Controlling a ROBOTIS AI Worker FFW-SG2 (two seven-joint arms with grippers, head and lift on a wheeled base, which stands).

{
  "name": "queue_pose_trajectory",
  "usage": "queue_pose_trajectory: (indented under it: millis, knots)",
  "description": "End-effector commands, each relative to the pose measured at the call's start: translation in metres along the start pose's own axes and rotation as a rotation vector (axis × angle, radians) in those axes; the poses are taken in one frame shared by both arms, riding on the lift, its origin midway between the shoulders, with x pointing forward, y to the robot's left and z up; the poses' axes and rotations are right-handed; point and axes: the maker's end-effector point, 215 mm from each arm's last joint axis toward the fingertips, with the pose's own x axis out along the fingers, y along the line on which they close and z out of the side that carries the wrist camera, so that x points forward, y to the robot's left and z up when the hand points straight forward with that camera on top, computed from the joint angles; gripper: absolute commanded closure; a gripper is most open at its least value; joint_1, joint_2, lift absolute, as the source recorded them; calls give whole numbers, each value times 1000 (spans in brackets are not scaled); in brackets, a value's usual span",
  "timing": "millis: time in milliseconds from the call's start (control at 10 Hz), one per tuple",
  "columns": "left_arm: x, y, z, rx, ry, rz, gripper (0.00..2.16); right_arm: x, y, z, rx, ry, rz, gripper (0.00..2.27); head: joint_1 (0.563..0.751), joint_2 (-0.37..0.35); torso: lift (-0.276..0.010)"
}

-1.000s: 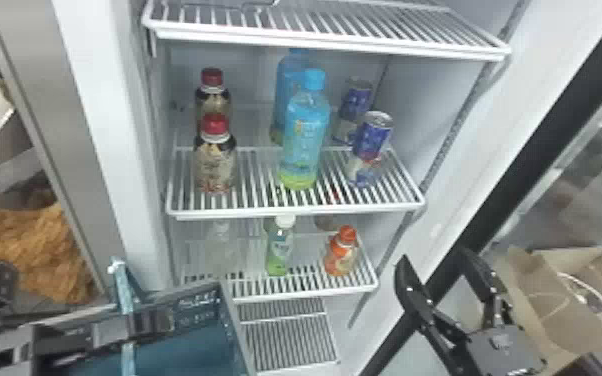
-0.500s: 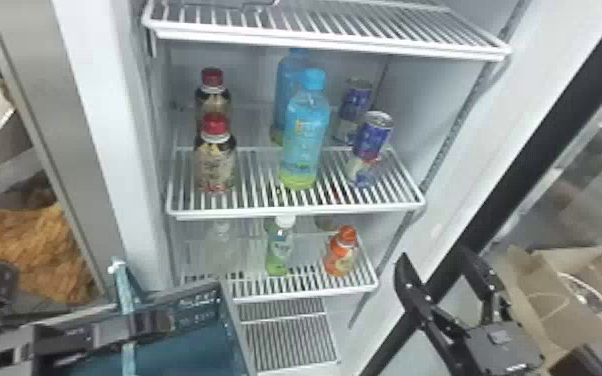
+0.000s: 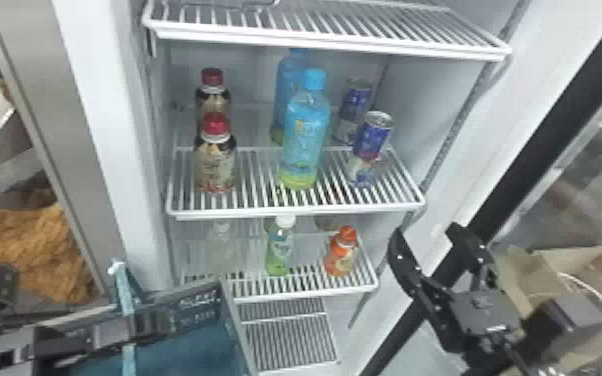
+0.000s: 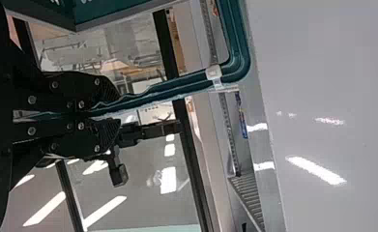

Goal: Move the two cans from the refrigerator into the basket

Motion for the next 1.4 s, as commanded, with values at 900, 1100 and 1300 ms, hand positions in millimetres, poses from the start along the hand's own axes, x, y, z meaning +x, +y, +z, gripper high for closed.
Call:
queue_pose_trajectory:
  millis: [900,1100,1300]
  knots:
    - [2,1,-4,-14,10,1,1193,106,-5,-18,10,-4,-30,314,695,-191,-25]
    - [3,1,-5,-18,14,-1,1193,127,5,-16,18,-2,-5,314,695,-179,-25]
    - [2,0,-5,-20,14,-1,1193,141,3,-18,22,5,-7,314,695,-168,-25]
